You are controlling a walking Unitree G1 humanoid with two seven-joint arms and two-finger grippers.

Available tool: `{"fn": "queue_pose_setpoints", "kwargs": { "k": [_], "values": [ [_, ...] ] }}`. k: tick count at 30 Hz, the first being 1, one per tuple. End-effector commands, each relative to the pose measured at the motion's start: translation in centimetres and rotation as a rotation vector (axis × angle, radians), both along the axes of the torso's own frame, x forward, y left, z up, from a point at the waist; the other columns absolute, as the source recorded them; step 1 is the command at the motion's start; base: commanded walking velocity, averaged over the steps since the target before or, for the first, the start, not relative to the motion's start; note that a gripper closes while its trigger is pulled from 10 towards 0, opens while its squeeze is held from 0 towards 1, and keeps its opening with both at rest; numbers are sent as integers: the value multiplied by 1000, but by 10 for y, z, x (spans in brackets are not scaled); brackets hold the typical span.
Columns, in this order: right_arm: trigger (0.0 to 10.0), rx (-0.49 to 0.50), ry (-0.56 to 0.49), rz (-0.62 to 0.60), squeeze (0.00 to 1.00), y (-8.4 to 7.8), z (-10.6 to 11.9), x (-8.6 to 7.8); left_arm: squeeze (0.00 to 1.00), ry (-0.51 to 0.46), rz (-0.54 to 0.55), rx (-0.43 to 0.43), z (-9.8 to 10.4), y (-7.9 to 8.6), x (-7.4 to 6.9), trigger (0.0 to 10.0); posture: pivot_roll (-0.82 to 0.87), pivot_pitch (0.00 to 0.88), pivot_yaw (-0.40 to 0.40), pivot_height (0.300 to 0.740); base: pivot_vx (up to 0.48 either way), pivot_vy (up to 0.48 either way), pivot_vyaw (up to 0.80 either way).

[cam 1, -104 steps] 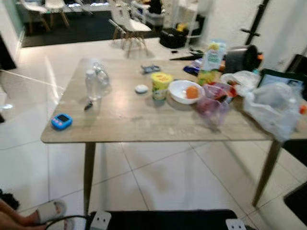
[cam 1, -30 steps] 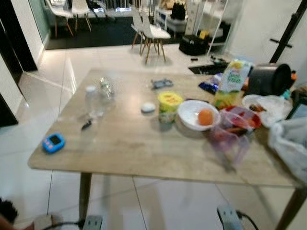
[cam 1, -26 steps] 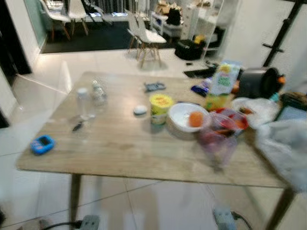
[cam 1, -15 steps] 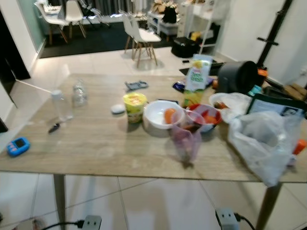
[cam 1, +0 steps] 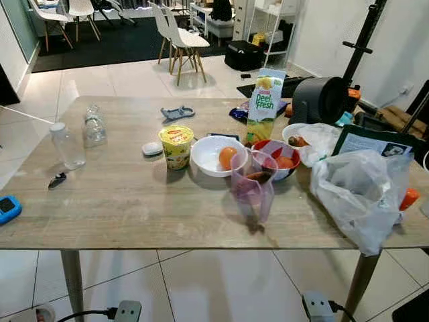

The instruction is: Restocking fridge

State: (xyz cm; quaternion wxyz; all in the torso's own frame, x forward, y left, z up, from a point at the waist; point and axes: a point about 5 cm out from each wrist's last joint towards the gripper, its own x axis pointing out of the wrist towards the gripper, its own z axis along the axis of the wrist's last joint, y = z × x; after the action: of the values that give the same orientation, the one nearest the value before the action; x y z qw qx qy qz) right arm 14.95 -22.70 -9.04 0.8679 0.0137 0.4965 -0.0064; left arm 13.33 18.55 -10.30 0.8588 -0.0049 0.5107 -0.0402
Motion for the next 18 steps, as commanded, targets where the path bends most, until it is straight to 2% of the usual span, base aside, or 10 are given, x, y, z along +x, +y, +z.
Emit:
{"fn": "queue_pose_setpoints", "kwargs": {
  "k": [1, 10, 12, 13, 14, 18],
  "values": [
    [10000, 58, -31, -8, 0, -3, 2, -1, 0, 28, -20, 4, -2, 1, -5, 10000, 76, 0, -1, 740, 0, 0, 0],
    [10000, 209, -93, 7, 0, -4, 7, 1, 0, 28, -27, 5, -2, 2, -5, 10000, 71, 0, 5, 740, 0, 0, 0],
    [10000, 289, -132, 11, 0, -8, 12, 5, 0, 29, -29, 6, -2, 3, -5, 10000, 70, 0, 7, 740, 0, 0, 0],
    [10000, 289, -132, 11, 0, -8, 12, 5, 0, 29, -29, 6, -2, 3, -5, 10000, 70, 0, 7, 740, 0, 0, 0],
    [10000, 396, -160, 109, 0, -5, 18, 8, 0, 30, -31, 9, -2, 4, -5, 10000, 67, 0, 7, 740, 0, 0, 0],
    [10000, 463, -181, 197, 0, -4, 23, 13, 0, 30, -33, 11, -2, 4, -5, 10000, 67, 0, 7, 740, 0, 0, 0]
  ]
}}
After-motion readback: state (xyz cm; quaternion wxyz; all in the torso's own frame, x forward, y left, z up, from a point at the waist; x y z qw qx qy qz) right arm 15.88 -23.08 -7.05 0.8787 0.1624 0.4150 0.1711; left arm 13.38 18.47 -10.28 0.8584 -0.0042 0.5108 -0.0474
